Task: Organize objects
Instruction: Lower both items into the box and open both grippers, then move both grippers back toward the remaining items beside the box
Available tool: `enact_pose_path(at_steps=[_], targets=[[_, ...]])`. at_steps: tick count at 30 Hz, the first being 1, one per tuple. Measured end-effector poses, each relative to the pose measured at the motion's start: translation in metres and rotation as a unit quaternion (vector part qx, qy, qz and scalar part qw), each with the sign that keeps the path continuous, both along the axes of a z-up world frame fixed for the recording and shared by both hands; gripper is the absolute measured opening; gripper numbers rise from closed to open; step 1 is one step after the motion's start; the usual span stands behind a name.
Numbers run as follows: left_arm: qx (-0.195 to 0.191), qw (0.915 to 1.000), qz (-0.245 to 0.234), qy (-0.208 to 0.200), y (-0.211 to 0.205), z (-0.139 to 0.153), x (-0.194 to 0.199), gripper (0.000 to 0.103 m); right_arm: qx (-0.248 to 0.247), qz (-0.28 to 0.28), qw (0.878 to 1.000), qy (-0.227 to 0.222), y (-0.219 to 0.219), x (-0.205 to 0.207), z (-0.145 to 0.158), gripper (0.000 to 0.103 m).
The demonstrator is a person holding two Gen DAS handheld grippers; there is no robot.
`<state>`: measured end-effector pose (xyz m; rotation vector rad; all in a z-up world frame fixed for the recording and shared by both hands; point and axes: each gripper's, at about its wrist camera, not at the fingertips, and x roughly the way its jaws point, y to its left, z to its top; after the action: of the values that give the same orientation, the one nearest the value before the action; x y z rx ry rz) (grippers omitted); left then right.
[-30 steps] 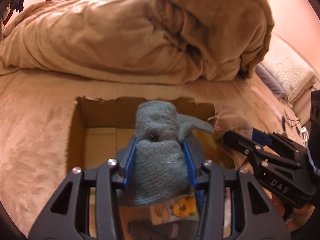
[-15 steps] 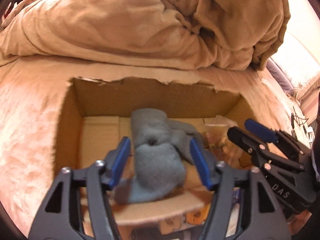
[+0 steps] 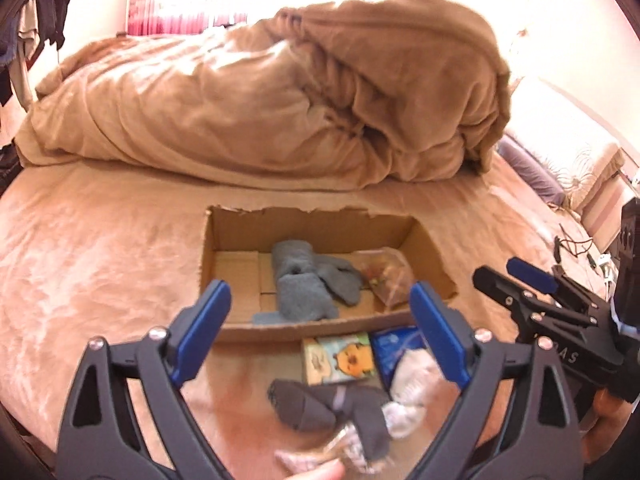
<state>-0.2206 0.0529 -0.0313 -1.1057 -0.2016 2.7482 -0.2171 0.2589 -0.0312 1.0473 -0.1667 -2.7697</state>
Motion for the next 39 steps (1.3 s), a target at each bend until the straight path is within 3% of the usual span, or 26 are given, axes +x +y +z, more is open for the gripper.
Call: enact_pose_path(at_steps=[7, 15, 20, 27, 39], targets=[[0.0, 0.9994, -0.01, 0.032, -0.002, 0.035, 0.062, 0.096, 0.008, 0.009, 0.999, 0.036, -0.001, 0.063, 0.039, 0.071], [-0.013, 0.9985, -0.021, 0.048, 0.001, 0.043, 0.12, 0.096, 0.011, 0.018, 0.998, 0.052, -0.008, 0.12, 0.056, 0.071], [-0.023, 0.9991, -0.017, 0.031, -0.003, 0.019, 0.135, 0.096, 0.012, 0.018, 0.998, 0.055, -0.008, 0.148, 0.051, 0.071], [-0.028, 0.9993, 0.001, -0.026, -0.013, -0.037, 0.134, 0.096, 0.012, 0.021, 0.999, 0.03, -0.007, 0.161, 0.021, 0.071], [-0.015, 0.9974, -0.007, -0.07, -0.01, -0.09, 0.116, 0.096, 0.009, 0.028, 0.999, -0.022, -0.015, 0.134, -0.03, 0.071]])
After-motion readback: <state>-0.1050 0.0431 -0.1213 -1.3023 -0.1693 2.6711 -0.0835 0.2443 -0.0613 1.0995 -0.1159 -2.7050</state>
